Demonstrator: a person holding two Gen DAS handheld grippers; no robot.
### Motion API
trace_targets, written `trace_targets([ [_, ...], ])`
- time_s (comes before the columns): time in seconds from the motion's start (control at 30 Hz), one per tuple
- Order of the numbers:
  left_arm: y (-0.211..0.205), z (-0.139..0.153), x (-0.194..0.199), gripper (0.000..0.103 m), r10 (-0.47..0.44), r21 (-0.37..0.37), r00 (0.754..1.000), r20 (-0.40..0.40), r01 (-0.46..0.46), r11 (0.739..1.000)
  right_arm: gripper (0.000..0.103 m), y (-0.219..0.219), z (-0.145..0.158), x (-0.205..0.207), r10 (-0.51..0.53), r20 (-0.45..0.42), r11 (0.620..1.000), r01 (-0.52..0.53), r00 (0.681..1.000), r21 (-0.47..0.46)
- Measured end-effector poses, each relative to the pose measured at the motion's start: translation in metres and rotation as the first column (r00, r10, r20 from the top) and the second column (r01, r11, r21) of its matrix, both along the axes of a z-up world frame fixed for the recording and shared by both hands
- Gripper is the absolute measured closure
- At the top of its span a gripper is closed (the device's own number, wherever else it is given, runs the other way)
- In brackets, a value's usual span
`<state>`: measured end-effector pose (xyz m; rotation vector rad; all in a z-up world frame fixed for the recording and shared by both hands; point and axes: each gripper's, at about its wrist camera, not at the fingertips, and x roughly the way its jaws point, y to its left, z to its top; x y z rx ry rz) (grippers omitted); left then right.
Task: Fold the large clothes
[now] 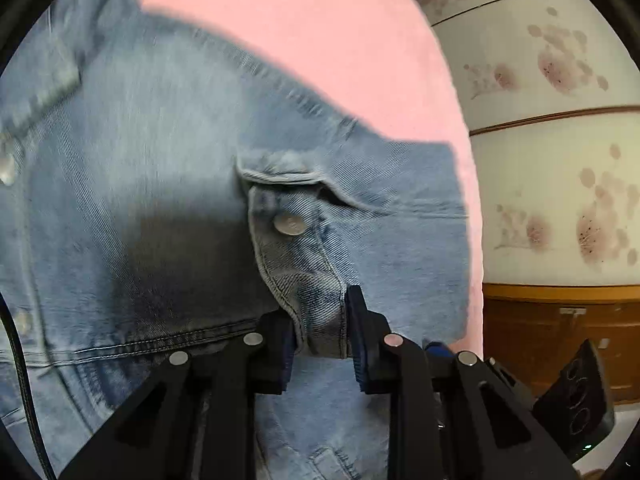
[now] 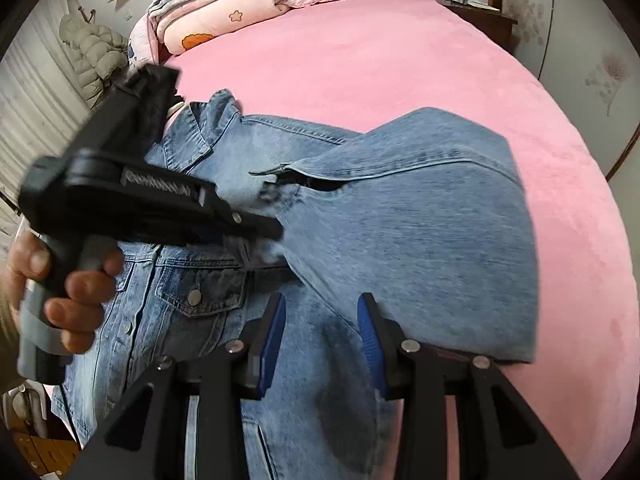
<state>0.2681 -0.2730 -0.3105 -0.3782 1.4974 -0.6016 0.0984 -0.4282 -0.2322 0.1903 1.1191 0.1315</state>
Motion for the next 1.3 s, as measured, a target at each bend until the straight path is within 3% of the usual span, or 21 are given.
trace_targets([
  [0.17,-0.006,0.065,0.003,0.083,0.04,-0.006,0.989,0.139,-0.04,0.999,0.065,-0.024,0.009,-0.017,-0.069,-0.012,0.998,0.069,0.998,-0.015],
  [0.33,0.009,0.123,0.01,0.084,0.119,-0.037,0.956,0.267,-0.113,0.993,0.065,-0.042,0.007,-0.018,-0.125,-0.046,0.991,0.123,0.991,-0.053],
  [0.47,0.053,0.158,0.012,0.084,0.192,-0.027,0.914,0.357,-0.195,0.98,0.065,-0.049,0.01,-0.007,-0.161,-0.036,0.986,0.16,0.986,-0.037],
  [0.6,0.119,0.174,0.021,0.084,0.226,0.041,0.876,0.426,-0.268,0.963,0.065,-0.037,0.011,0.008,-0.133,-0.005,0.991,0.132,0.991,-0.035],
  [0.73,0.175,0.151,0.016,0.084,0.259,0.133,0.869,0.422,-0.342,0.93,0.066,-0.017,0.004,0.022,-0.08,0.005,0.994,0.08,0.997,-0.068],
  [0.9,0.23,0.088,0.001,0.084,0.321,0.214,0.887,0.331,-0.402,0.89,0.067,0.011,-0.016,0.03,-0.01,-0.011,0.995,0.009,1.0,-0.104],
  [1.03,0.243,0.039,-0.015,0.084,0.333,0.273,0.9,0.282,-0.408,0.871,0.079,0.034,-0.031,0.029,0.01,-0.043,0.983,-0.018,0.999,-0.184],
  [1.2,0.249,0.034,-0.035,0.083,0.373,0.243,0.869,0.326,-0.458,0.855,0.078,0.054,-0.034,0.021,0.046,-0.04,0.959,-0.055,0.998,-0.278],
  [1.3,0.252,0.035,-0.042,0.083,0.355,0.26,0.862,0.362,-0.459,0.85,0.073,0.06,-0.045,0.023,0.056,-0.09,0.938,-0.083,0.994,-0.335],
])
